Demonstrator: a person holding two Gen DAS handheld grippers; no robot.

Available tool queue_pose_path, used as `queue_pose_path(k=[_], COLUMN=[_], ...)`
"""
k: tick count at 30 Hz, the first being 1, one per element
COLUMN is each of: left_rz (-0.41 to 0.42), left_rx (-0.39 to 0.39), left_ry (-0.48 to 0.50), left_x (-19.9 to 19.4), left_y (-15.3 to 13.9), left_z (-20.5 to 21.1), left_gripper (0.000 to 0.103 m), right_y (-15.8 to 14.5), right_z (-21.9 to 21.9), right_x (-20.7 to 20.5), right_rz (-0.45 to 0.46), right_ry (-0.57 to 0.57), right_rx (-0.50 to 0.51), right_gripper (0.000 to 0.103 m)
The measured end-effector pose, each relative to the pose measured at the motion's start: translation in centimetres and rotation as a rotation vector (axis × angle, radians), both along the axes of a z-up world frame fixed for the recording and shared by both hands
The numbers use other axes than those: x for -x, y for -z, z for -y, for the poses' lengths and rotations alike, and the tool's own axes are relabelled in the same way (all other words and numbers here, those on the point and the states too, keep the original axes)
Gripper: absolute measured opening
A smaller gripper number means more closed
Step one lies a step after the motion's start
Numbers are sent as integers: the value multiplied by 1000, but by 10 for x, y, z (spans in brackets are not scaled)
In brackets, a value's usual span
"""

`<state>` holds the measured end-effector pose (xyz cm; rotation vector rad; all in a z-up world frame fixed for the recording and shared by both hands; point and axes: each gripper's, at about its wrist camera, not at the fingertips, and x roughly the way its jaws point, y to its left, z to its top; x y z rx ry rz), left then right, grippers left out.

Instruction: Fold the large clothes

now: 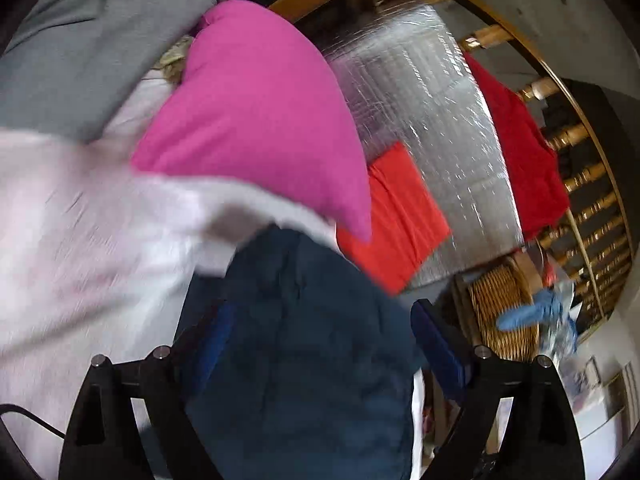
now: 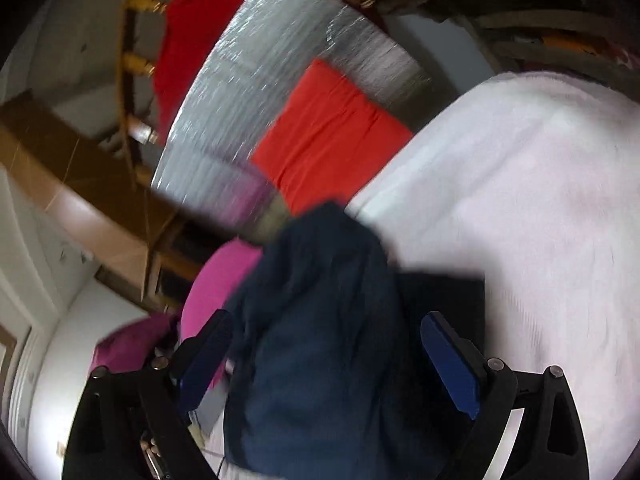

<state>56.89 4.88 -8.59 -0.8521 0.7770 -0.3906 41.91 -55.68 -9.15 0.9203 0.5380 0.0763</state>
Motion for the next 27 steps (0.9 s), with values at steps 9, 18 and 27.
queue_pose_path(k=[9, 18, 27], left_rz=[-186, -224, -188], left_rx=[-102, -134, -121], left_ry=[-106, -312, -291], left_x=[129, 112, 64], left_y=[60, 91, 105], left_z=[17, -7, 5], left_gripper=[91, 91, 91], right_y=[42, 97, 105], right_z=[-69, -61, -43], right_x=[78, 65, 29], right_rz=[-63, -163, -144], right_ry=[-25, 64, 184], right_rx=[-126, -278, -217], right_gripper=[96, 96, 96])
